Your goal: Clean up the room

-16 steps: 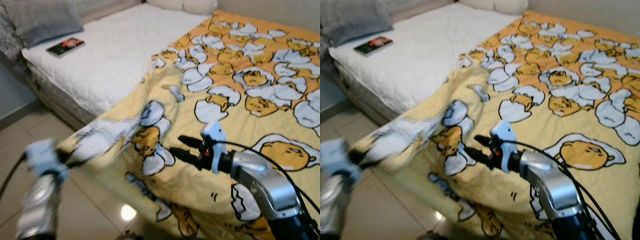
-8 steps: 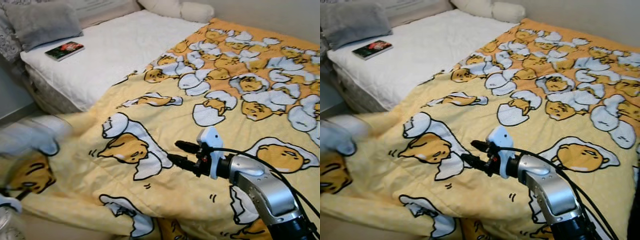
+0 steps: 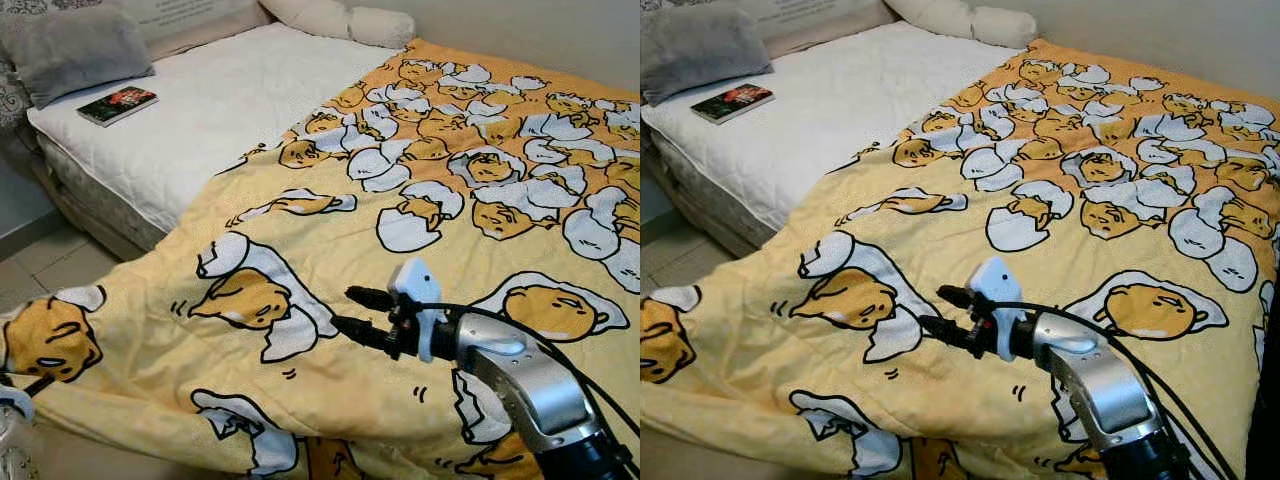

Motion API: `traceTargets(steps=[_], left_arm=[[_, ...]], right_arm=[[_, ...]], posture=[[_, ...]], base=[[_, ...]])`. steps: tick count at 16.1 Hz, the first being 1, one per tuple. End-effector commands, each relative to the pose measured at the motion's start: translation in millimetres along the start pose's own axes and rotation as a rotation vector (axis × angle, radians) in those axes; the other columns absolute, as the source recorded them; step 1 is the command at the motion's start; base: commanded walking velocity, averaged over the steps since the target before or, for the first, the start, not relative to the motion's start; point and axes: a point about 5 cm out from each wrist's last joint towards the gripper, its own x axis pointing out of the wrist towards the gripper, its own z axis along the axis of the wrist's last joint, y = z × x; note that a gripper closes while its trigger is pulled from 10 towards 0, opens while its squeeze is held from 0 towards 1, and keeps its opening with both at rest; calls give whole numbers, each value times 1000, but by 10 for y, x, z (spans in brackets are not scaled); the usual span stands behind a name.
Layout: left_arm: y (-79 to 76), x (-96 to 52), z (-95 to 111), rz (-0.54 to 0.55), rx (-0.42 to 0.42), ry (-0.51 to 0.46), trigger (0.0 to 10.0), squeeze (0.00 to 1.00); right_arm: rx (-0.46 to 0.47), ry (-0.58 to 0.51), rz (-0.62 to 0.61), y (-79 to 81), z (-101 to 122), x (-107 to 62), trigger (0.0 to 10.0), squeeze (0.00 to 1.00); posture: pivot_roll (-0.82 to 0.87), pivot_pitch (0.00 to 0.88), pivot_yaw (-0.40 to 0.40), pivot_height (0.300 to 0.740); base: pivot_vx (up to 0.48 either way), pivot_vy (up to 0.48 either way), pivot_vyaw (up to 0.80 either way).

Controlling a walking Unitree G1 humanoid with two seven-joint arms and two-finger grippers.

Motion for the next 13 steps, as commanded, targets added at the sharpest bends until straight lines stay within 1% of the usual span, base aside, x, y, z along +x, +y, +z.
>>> traceTargets(steps=[1,3,4,5,6,8,9,10,11,12,13], left_arm=[[66,-9,29,49,44,1,10000,1000],[150,-13,-67,113,98,59,10000,1000],[182,-13,-92,137,110,76,10000,365],[194,-14,-106,148,114,85,10000,0],[174,-19,-103,141,109,85,10000,0],[16,-11,-25,38,86,41,10000,0],[-107,-19,29,-43,119,-1,10000,0],[-356,-71,110,-203,196,-72,10000,0],[-642,-173,164,-384,296,-142,10000,0],[-933,-333,175,-568,379,-197,10000,0],[-1059,-413,168,-643,426,-217,10000,0]], right_arm=[[-3,7,2,-11,-30,-17,10000,0],[-5,14,10,-9,-51,-19,10000,0],[-5,15,12,-6,-53,-12,10000,0],[-6,16,14,-9,-54,-8,10000,0],[-5,17,13,-23,-60,-9,10000,0],[23,25,-26,-55,-103,-15,10000,0],[58,27,-66,-74,-136,-6,10000,0],[108,26,-161,-126,-190,16,10000,0],[145,11,-243,-160,-233,27,10000,0],[181,13,-340,-214,-296,31,10000,0],[211,4,-385,-236,-330,29,10000,0]], posture=[[-86,0,45,740],[-86,0,46,740],[-87,0,46,740],[-87,0,46,740],[-86,0,44,740],[-85,0,43,740],[-83,0,40,740],[-81,0,37,740],[-79,0,34,740],[-77,0,32,740],[-75,0,31,740]], base=[[0,0,0],[0,0,0],[0,0,0],[0,0,0],[0,0,0],[0,0,0],[0,0,0],[0,0,0],[0,0,0],[0,0,0],[0,0,0]])
